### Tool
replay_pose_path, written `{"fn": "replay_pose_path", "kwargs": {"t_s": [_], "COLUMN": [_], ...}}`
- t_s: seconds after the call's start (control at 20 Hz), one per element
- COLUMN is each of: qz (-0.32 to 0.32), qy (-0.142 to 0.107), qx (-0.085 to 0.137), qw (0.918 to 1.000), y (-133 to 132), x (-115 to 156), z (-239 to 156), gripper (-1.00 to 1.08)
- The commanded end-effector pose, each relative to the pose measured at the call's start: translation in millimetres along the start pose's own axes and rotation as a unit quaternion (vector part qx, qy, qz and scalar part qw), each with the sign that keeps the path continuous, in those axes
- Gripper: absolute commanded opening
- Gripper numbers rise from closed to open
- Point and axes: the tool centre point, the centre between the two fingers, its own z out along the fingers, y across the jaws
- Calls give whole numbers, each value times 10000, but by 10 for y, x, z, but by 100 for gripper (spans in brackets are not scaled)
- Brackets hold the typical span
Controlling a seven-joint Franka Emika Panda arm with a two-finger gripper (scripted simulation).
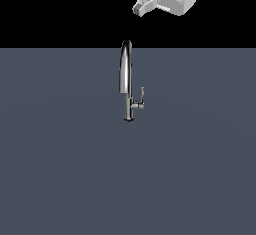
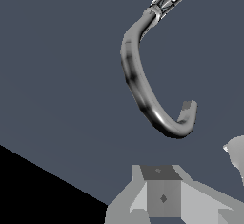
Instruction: Turn on the faucet by rotating a designated handle.
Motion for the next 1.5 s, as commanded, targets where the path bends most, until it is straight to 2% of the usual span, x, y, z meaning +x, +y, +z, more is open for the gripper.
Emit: {"fn": "replay_pose_path", "kwargs": {"t_s": [0.0,0.3,0.6,0.8,1.1,1.3,1.45], "qz": [209,737,1312,1731,2327,2636,2808], "qy": [-197,-685,-1215,-1596,-2129,-2401,-2553], "qx": [213,743,1319,1736,2321,2622,2790], "qw": [9994,9921,9750,9563,9201,8967,8821], "y": [-7,8,65,129,246,314,353], "x": [187,648,1137,1480,1942,2167,2288], "z": [19,101,245,389,663,842,955], "gripper": [-100,-100,-100,-100,-100,-100,-100]}}
